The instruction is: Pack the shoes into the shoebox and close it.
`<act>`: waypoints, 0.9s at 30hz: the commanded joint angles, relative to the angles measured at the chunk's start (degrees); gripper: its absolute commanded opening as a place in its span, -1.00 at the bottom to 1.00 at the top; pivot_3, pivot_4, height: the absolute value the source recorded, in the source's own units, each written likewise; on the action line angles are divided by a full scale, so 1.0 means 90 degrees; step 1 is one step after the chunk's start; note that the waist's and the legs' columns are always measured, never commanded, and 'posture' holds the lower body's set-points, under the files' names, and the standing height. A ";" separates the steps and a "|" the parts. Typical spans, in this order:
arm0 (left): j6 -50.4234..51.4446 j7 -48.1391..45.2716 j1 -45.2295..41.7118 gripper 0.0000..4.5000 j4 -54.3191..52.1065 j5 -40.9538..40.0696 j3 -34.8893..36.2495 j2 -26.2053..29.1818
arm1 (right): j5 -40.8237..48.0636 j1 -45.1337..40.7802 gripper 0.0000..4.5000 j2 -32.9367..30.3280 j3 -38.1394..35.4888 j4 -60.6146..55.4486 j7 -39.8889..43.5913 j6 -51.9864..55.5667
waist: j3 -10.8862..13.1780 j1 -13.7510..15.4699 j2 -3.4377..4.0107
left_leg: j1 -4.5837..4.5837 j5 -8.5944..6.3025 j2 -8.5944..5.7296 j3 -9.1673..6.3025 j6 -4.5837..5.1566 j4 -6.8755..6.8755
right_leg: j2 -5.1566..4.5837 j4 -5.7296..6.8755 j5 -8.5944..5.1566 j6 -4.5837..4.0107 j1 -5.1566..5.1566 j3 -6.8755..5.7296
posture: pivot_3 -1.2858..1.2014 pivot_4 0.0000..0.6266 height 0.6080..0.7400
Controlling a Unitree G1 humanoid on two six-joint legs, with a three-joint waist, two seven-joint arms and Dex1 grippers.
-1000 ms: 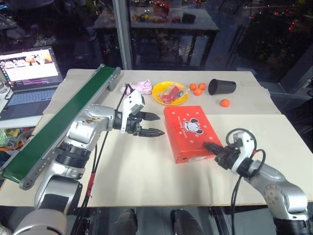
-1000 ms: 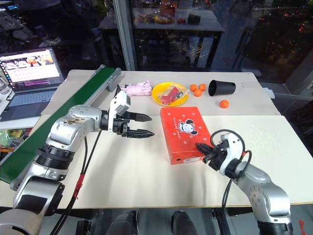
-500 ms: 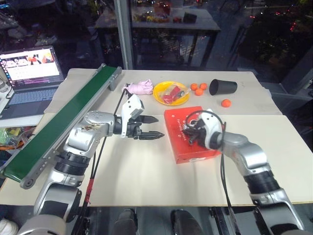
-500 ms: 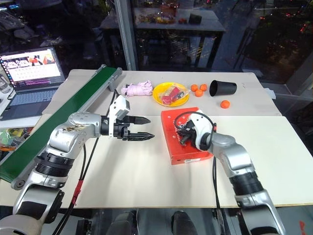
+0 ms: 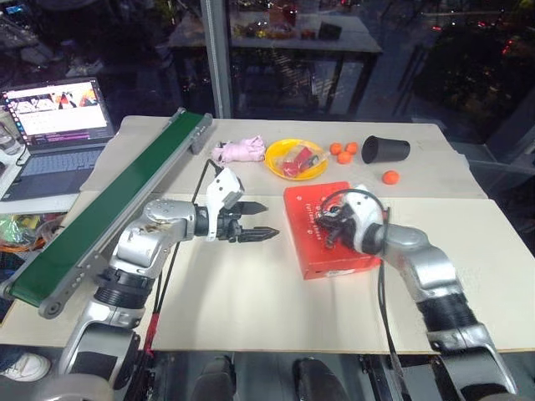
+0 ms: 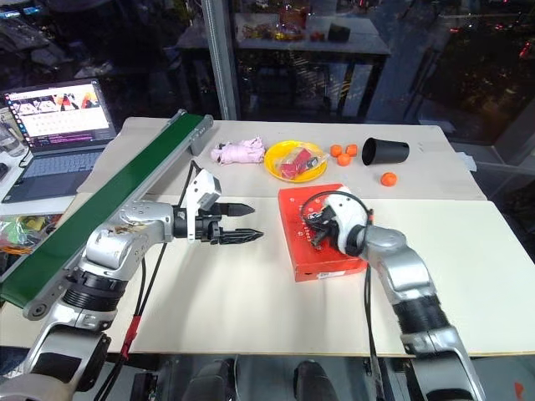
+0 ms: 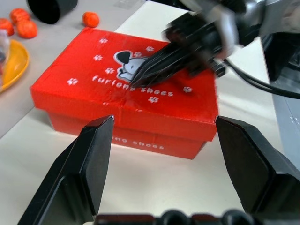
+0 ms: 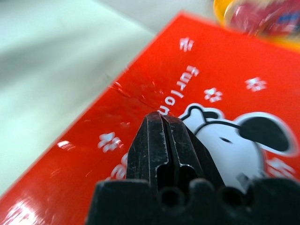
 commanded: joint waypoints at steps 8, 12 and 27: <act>-0.1059 0.0844 0.0933 0.62 0.0175 -0.0009 0.0810 -0.0665 | 0.0433 0.2610 -0.69 -0.0284 -0.2964 -0.1530 -0.0549 -0.0394 | -0.0001 0.0066 -0.0002 | 0.0016 0.0000 -0.0001 0.0002 0.0000 0.0005 | -0.0003 -0.0004 -0.0008 0.0001 0.0019 -0.0003 | 0.03 -0.52 1.00; -0.1958 0.1085 0.1483 0.62 0.0485 0.0359 0.1026 -0.0647 | 0.0407 0.3427 -0.08 0.0189 -0.3262 -0.1491 -0.0634 -0.1079 | -0.0008 -0.0045 0.0010 | 0.0034 -0.0001 0.0002 0.0003 0.0000 0.0001 | 0.0000 0.0001 -0.0012 0.0005 0.0024 0.0004 | 0.03 -0.52 1.00; -0.3858 0.2574 0.3421 0.62 0.0984 0.1253 0.1204 -0.1371 | -0.0073 0.4178 0.99 0.1907 -0.2641 -0.0417 -0.1457 -0.2958 | -0.0019 -0.0058 0.0022 | 0.0038 -0.0018 0.0004 0.0016 -0.0030 -0.0001 | -0.0015 0.0003 -0.0038 -0.0051 0.0021 0.0003 | 0.03 -0.52 1.00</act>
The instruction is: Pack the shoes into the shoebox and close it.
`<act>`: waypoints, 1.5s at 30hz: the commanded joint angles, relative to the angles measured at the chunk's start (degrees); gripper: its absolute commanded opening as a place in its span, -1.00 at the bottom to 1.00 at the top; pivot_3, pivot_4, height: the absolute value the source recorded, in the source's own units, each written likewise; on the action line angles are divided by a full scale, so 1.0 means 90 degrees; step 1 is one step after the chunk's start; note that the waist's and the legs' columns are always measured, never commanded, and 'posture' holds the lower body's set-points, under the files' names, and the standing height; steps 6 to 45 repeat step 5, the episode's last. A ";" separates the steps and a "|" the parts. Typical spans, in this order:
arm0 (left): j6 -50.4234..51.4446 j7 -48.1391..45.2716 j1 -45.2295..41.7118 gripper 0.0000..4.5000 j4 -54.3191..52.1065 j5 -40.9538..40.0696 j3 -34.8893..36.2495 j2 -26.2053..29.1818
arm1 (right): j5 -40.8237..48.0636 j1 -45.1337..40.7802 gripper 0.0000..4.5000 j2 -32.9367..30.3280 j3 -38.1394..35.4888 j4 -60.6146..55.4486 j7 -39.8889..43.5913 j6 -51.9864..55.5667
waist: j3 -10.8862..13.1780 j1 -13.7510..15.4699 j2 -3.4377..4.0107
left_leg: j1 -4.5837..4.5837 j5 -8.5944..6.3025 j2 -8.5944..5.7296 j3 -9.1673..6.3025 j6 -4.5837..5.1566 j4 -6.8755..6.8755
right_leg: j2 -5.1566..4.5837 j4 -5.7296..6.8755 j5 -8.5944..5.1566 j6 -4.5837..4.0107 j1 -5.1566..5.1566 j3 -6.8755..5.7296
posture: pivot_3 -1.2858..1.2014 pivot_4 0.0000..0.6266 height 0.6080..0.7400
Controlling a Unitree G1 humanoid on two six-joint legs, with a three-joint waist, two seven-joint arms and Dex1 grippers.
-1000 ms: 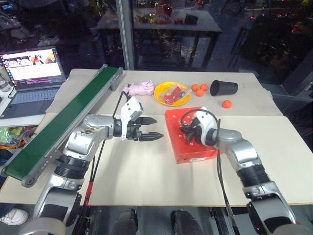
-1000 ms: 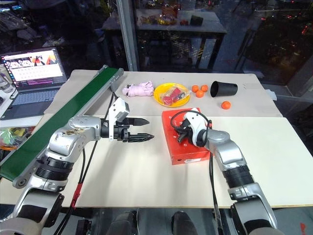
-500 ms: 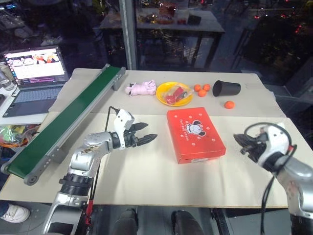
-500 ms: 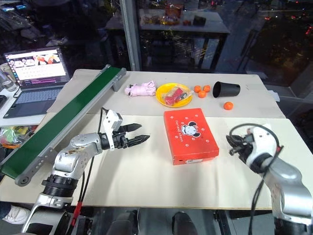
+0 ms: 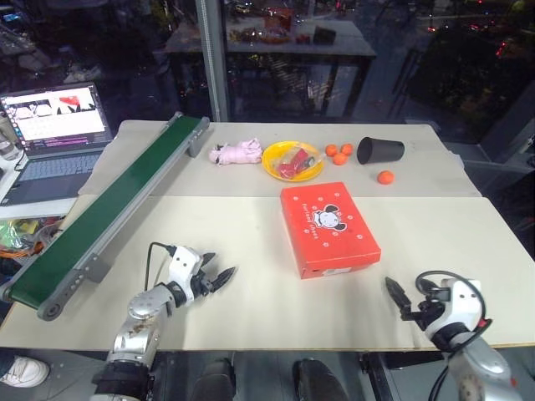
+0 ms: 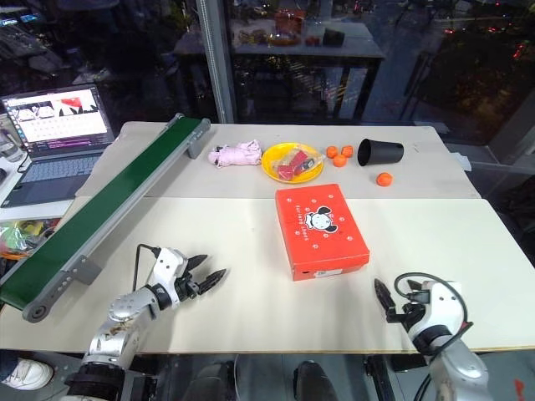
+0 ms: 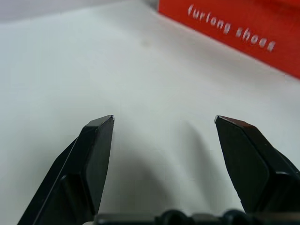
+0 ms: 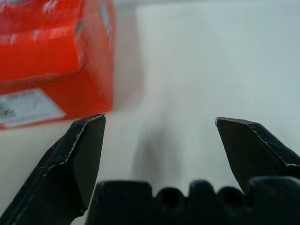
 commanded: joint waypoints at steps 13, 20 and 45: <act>-0.0273 0.0842 0.0113 0.62 -0.0270 0.0152 0.0023 -0.0590 | -0.0453 -0.0165 0.99 0.0433 0.0319 -0.0065 -0.0899 -0.0436 | -0.0005 0.0028 0.0003 | 0.0000 -0.0013 0.0000 0.0002 -0.0021 -0.0001 | 0.0002 -0.0001 0.0000 0.0001 -0.0002 0.0000 | 0.03 -0.52 1.00; -0.0273 0.0842 0.0113 0.62 -0.0270 0.0152 0.0023 -0.0590 | -0.0453 -0.0165 0.99 0.0433 0.0319 -0.0065 -0.0899 -0.0436 | -0.0005 0.0028 0.0003 | 0.0000 -0.0013 0.0000 0.0002 -0.0021 -0.0001 | 0.0002 -0.0001 0.0000 0.0001 -0.0002 0.0000 | 0.03 -0.52 1.00; -0.0273 0.0842 0.0113 0.62 -0.0270 0.0152 0.0023 -0.0590 | -0.0453 -0.0165 0.99 0.0433 0.0319 -0.0065 -0.0899 -0.0436 | -0.0005 0.0028 0.0003 | 0.0000 -0.0013 0.0000 0.0002 -0.0021 -0.0001 | 0.0002 -0.0001 0.0000 0.0001 -0.0002 0.0000 | 0.03 -0.52 1.00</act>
